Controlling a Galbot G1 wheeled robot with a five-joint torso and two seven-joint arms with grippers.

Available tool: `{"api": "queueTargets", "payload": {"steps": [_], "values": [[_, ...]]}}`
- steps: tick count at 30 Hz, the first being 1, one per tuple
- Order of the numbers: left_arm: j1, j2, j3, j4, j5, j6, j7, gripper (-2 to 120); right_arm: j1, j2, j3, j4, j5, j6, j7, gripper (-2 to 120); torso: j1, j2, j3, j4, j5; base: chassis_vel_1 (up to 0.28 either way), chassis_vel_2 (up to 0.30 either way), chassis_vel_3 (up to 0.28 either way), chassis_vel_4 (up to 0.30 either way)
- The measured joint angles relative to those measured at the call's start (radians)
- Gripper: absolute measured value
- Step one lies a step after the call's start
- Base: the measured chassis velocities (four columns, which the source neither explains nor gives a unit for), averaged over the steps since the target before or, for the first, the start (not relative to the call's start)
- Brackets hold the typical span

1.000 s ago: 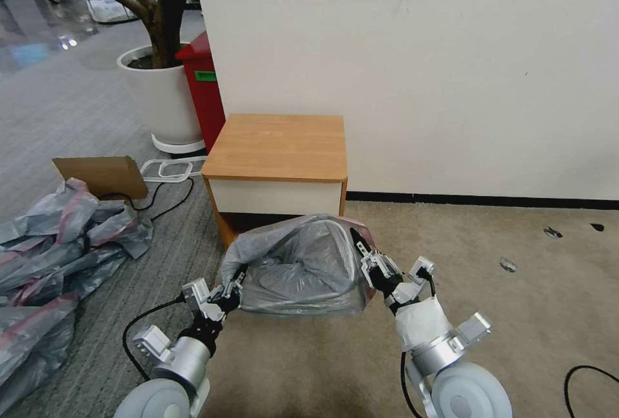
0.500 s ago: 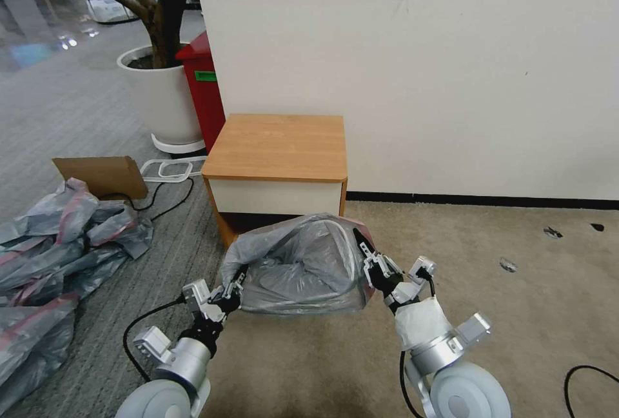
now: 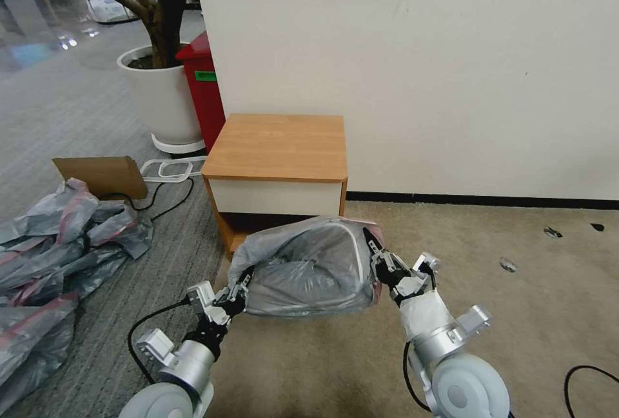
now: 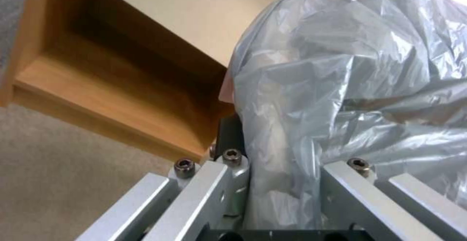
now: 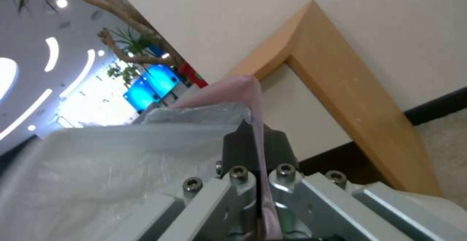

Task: Pick up the garbage bag from the table and place it over the trash can.

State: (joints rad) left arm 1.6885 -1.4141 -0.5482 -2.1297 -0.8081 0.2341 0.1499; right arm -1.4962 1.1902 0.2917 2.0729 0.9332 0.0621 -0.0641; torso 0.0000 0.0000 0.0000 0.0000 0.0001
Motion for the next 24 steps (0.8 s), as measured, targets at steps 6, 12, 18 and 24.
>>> {"api": "queueTargets", "payload": {"steps": [6,12,18,24], "values": [[0.007,-0.007,0.018,-0.017,0.002,0.002,0.002,5,0.032,-0.014,0.001,-0.057,-0.033,0.004,0.007,0,0.0,0.0,0.0,0.0,0.0,0.0,0.0,0.0,0.0],[0.015,-0.007,0.022,-0.041,0.002,0.004,0.002,5,0.065,-0.015,-0.01,-0.121,-0.069,0.01,0.022,0,0.0,0.0,0.0,0.0,0.0,0.0,0.0,0.0,0.0],[0.02,-0.017,0.027,-0.044,0.002,0.004,0.002,5,0.089,-0.011,-0.023,-0.166,-0.099,0.015,0.034,0,0.0,0.0,0.0,0.0,0.0,0.0,0.0,0.0,0.0],[0.017,-0.024,0.028,-0.045,0.002,0.004,0.002,5,0.098,-0.007,-0.033,-0.186,-0.15,0.016,0.054,0,0.0,0.0,0.0,0.0,-0.0001,0.0,0.0,0.0,0.0]]}}
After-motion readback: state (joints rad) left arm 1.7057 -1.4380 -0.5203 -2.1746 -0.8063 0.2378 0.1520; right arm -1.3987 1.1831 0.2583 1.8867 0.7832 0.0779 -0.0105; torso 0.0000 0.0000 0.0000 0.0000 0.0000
